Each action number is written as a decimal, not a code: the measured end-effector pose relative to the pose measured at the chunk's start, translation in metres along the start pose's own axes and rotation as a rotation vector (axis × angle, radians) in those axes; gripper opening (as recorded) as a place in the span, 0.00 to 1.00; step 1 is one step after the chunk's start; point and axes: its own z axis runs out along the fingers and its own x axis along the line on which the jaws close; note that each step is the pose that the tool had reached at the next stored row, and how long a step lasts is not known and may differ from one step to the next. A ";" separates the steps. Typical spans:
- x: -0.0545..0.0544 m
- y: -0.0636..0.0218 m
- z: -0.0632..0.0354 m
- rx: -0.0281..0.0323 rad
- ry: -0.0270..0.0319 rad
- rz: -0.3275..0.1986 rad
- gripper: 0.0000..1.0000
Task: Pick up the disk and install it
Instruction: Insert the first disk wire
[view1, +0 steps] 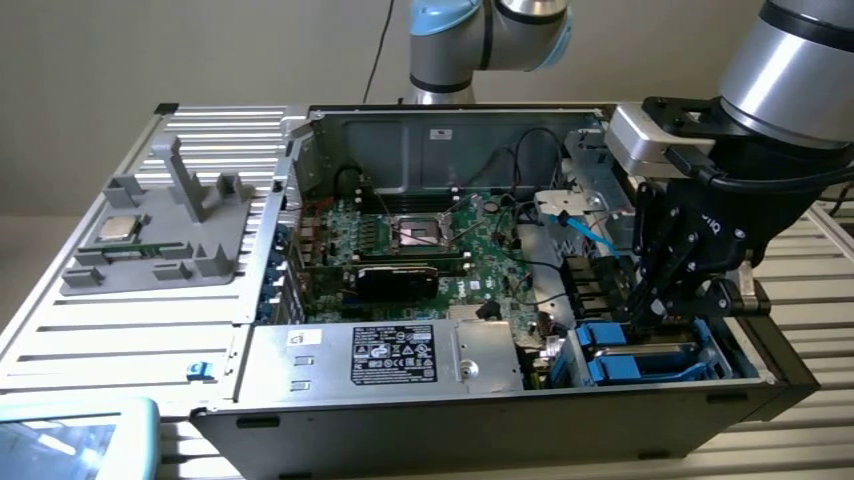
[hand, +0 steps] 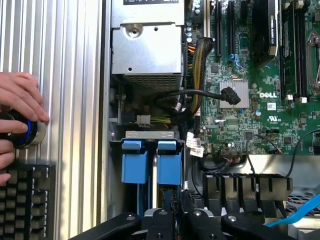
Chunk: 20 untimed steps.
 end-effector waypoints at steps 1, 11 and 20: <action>0.000 0.0000 0.0003 0.0000 -0.0005 0.000 0.16; 0.000 -0.0003 0.0039 0.0061 -0.0045 0.000 0.16; 0.000 -0.0005 0.0062 0.0097 -0.0047 0.000 0.16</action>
